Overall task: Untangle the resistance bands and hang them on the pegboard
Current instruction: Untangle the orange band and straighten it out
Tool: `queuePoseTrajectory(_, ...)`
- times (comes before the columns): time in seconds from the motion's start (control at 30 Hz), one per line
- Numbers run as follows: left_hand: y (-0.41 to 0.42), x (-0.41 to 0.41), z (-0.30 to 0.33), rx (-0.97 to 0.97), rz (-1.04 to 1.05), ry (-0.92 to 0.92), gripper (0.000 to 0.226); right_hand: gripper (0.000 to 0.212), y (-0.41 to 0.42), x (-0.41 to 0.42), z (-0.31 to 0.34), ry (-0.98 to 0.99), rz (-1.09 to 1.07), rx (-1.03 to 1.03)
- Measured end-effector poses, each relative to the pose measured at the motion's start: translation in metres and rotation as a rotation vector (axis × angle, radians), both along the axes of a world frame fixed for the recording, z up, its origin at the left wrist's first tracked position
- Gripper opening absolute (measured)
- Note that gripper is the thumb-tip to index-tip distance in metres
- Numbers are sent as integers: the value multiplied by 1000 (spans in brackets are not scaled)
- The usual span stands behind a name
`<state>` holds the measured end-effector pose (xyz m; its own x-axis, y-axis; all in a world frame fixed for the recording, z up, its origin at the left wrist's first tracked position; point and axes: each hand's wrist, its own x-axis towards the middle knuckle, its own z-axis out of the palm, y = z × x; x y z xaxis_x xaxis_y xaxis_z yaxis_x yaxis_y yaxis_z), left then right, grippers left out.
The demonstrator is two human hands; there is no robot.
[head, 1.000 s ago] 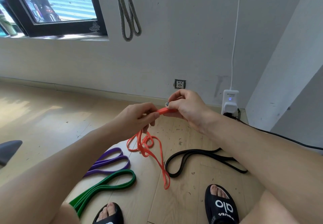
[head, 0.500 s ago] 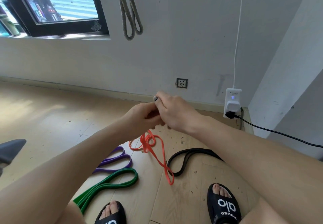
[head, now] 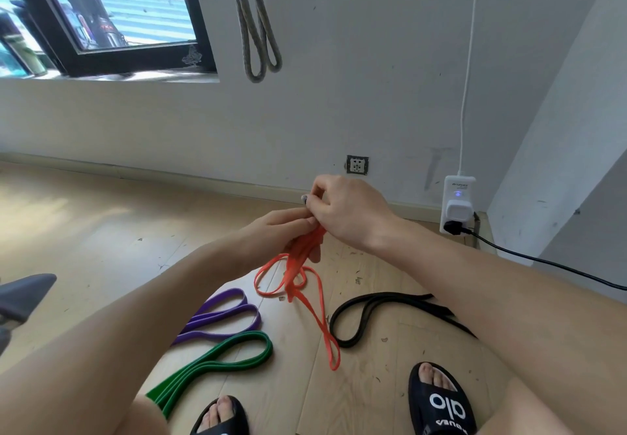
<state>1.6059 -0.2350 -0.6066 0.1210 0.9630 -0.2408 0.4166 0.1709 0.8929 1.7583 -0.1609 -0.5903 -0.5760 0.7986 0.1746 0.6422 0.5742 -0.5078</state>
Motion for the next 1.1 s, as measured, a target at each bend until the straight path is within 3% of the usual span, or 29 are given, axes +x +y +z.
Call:
queuePoseTrajectory(0.3,-4,-8,0,66,11,13,22,19,10,16,1,188,-88,-130)
queuePoseTrajectory(0.6,-7,-7,3,-137,-16,-267,29,16,8,15,-2,144,-81,-64)
queuePoseTrajectory(0.83,-8,0,4,-25,-40,41,27,14,11,17,-2,90,-94,18)
queuePoseTrajectory(1.1,-5,1,3,-7,-92,104,16,14,20,25,-6,122,-170,6)
